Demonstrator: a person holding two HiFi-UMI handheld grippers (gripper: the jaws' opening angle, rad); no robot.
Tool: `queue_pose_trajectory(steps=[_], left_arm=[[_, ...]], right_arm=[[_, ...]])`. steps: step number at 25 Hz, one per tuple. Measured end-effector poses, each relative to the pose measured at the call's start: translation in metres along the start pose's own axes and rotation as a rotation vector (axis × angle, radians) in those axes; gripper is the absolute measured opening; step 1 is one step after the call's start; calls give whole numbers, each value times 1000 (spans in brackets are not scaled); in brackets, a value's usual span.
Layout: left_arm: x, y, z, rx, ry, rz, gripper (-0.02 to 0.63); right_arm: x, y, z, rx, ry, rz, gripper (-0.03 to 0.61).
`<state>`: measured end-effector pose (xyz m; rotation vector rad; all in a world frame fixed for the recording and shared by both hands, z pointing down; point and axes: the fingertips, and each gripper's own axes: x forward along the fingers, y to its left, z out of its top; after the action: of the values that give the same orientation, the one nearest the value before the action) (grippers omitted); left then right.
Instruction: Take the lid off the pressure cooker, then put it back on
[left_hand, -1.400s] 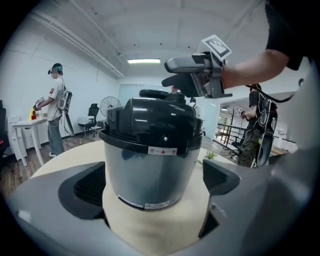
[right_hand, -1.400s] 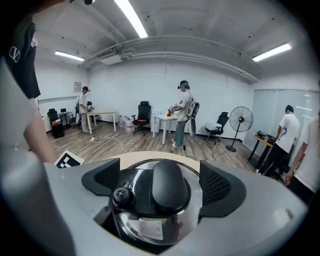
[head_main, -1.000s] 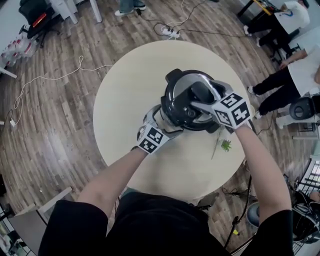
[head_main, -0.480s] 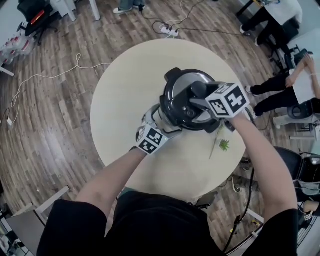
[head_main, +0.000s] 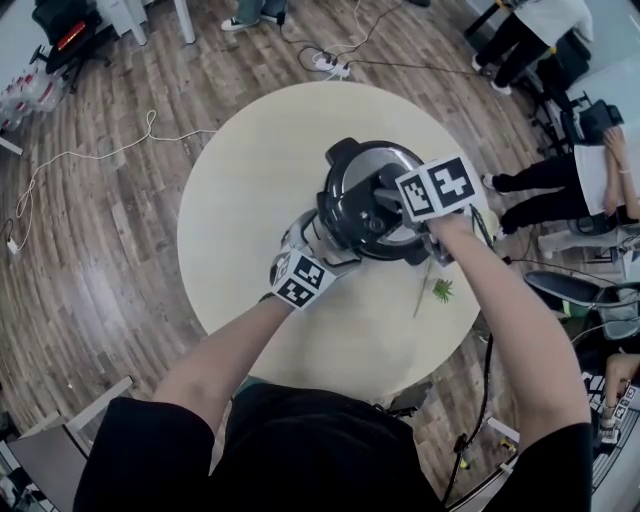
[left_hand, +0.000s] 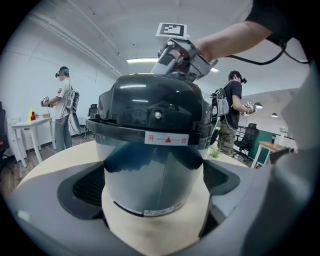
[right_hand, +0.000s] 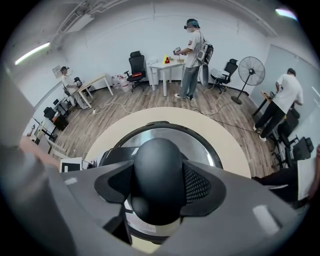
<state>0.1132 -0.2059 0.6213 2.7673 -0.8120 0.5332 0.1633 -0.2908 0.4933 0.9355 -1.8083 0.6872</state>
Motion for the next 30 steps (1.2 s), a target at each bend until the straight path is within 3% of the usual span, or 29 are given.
queue_pose_trajectory(steps=[7,11,30], left_arm=[[0,-1,4,0,-8,3,589],[0,-2,3,-2,-6,6,591],[2,-3,1,5,-6,2,591]], right_arm=[[-2,-12,-1,330,-7,-128,285],[-2,-15,-4,436,2,-163,285],[-8,-16,1,397,58,-153,285]])
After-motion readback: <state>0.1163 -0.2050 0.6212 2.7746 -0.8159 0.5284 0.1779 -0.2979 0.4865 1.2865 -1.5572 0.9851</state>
